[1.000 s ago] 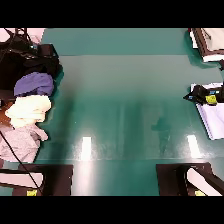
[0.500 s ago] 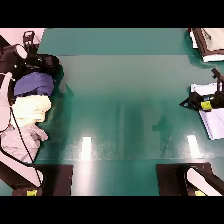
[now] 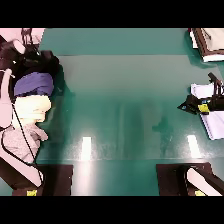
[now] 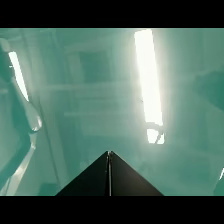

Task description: Fold the shirts.

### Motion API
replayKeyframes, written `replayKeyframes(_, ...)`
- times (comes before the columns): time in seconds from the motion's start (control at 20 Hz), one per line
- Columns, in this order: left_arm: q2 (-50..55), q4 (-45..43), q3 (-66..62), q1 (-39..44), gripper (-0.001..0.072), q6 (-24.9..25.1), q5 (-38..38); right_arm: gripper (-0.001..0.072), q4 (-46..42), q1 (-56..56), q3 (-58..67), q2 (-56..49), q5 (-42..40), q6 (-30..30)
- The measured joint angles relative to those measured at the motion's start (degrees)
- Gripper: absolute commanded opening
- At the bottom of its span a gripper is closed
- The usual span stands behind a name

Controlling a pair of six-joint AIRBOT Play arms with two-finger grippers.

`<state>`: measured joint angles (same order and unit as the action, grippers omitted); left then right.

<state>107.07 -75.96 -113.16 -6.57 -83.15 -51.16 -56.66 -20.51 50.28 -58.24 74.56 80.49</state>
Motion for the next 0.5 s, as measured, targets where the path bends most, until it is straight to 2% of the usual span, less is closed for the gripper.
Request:
replayKeyframes(0.25,-10.56,24.70,-6.14,0.90,0.0022,14.99,-4.28,0.0024,0.42,0.00,8.04,0.07,0.72,0.00)
replayKeyframes(0.5,-24.00,41.11,-7.37,7.85,0.0022,23.63,-8.85,0.0024,2.49,0.00,19.61,0.09,1.22,0.00)
